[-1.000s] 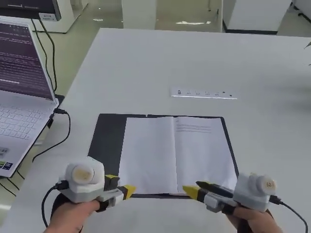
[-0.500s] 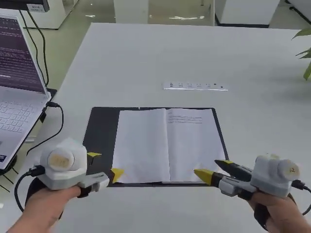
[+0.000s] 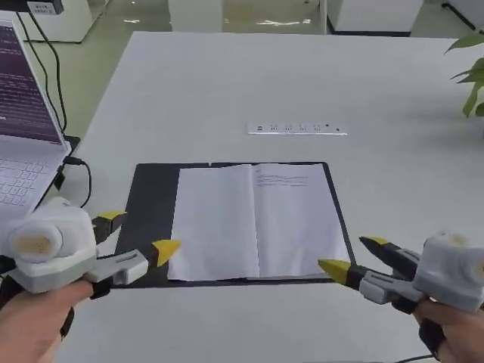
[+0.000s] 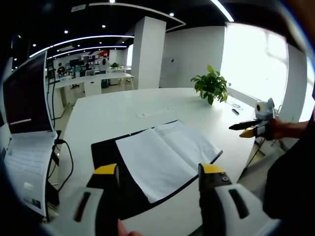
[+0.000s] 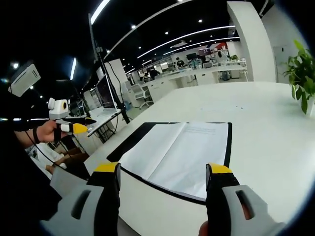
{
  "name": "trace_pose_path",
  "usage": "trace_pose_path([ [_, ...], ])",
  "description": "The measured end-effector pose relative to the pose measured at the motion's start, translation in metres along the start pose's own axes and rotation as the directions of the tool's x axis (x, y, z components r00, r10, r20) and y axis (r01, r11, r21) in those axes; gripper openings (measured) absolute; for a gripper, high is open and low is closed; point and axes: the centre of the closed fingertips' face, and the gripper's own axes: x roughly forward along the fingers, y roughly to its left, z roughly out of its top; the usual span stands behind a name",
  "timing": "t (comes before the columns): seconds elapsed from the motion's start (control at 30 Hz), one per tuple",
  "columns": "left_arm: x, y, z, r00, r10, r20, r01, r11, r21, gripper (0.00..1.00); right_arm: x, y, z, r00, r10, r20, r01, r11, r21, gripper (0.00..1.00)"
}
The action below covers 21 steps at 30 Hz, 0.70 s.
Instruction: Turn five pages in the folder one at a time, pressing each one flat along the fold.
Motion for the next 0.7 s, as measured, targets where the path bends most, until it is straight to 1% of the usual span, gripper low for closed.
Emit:
trace_pose_path([
  [0.07,0.0,-0.002,-0.003,1.0,-0.01,-0.002,0.01,1.0,0.008,0.69,-0.003,-0.002,0.002,0.9999,-0.009,0.014,0.009,1.0,0.016,0.74],
  [0.1,0.001,-0.006,-0.005,0.9998,-0.02,0.004,0.02,1.0,0.008,0.7,-0.003,-0.006,0.001,0.9993,-0.033,0.015,0.033,0.999,0.024,0.76],
  [0.13,0.002,-0.008,-0.007,0.9996,-0.029,0.003,0.029,1.0,0.003,0.71,-0.003,-0.007,-0.002,0.9991,-0.042,0.006,0.042,0.999,0.017,0.78],
  [0.2,0.005,-0.011,-0.013,0.9992,-0.039,-0.012,0.038,0.999,-0.016,0.73,-0.002,-0.007,-0.007,0.999,-0.045,-0.004,0.045,0.999,0.015,0.78],
  [0.27,0.005,-0.012,-0.016,0.9991,-0.034,-0.027,0.033,0.999,-0.009,0.74,-0.001,-0.004,-0.008,0.9992,-0.039,-0.002,0.039,0.999,0.014,0.79],
  [0.4,0.004,-0.014,-0.016,0.9989,-0.031,-0.034,0.031,0.999,-0.007,0.76,-0.003,-0.001,-0.006,0.9992,-0.037,0.018,0.036,0.999,0.038,0.8],
  [0.5,0.004,-0.014,-0.016,0.9987,-0.027,-0.044,0.027,1.0,0.003,0.75,-0.003,0.0,-0.007,0.9992,-0.036,0.018,0.035,0.999,0.04,0.8],
  [0.57,0.005,-0.017,-0.016,0.9982,-0.032,-0.05,0.033,0.999,0.009,0.75,-0.005,-0.001,-0.009,0.9993,-0.037,0.007,0.036,0.999,0.031,0.8],
  [0.6,0.006,-0.021,-0.017,0.9975,-0.042,-0.056,0.043,0.999,0.019,0.75,-0.006,-0.001,-0.01,0.9993,-0.039,0.004,0.038,0.999,0.027,0.8],
  [0.7,0.01,-0.027,-0.018,0.9962,-0.056,-0.067,0.058,0.998,0.028,0.75,-0.008,-0.003,-0.009,0.9991,-0.041,0.002,0.041,0.999,0.031,0.8],
])
